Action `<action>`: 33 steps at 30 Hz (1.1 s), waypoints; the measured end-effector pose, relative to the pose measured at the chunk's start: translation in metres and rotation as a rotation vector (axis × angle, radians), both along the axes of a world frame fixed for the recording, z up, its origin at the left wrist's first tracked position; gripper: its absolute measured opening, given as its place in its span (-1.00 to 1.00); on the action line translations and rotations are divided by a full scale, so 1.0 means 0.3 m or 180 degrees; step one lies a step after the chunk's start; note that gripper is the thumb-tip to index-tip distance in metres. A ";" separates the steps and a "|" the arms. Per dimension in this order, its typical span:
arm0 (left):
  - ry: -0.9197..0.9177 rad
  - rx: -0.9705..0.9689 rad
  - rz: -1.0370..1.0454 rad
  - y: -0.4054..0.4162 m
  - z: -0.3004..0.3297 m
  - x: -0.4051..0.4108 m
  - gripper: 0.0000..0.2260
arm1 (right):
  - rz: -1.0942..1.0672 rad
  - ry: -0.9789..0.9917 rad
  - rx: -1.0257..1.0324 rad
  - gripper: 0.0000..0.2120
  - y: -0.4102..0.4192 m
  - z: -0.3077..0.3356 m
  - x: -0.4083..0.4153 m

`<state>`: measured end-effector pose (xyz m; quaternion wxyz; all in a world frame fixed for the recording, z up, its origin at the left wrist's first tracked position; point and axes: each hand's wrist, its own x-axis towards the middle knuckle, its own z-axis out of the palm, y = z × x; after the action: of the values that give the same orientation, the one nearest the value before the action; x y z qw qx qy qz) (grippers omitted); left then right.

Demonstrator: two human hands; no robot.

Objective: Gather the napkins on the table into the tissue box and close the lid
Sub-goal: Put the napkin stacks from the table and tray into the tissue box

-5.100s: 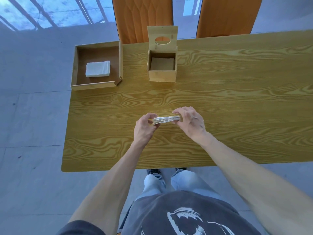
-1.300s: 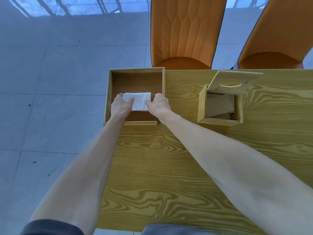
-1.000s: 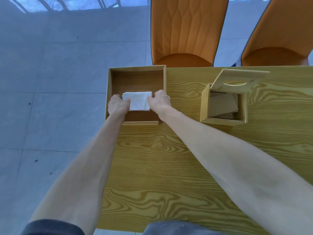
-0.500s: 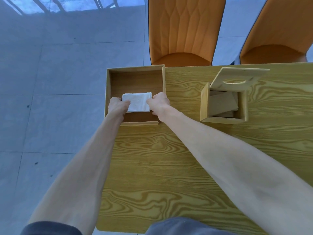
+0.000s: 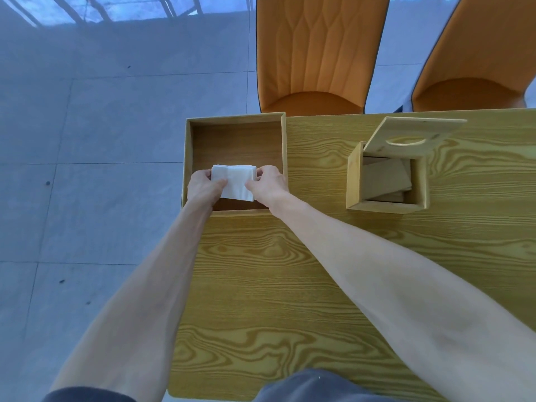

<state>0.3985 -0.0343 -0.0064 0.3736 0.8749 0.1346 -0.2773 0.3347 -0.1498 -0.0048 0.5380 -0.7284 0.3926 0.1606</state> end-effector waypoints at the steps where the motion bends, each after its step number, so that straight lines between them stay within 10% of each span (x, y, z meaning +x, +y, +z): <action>1: -0.0022 -0.0036 -0.0013 0.003 -0.002 -0.003 -0.65 | 0.0043 -0.0066 -0.0038 -0.77 -0.001 0.008 -0.006; 16: 0.0073 -0.1061 -0.0498 0.083 0.105 -0.094 -0.43 | 0.0656 -0.1241 -0.0288 -0.80 -0.116 0.151 -0.172; 33: -0.0062 -0.1492 -0.1117 -0.223 0.247 -0.417 -0.65 | 0.0373 -0.1568 -0.0892 -0.72 -0.490 0.252 -0.589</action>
<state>0.2733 -0.1012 0.0677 0.5132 0.7772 -0.0901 -0.3528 0.1580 -0.2967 0.0709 0.5011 -0.8342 0.2258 -0.0462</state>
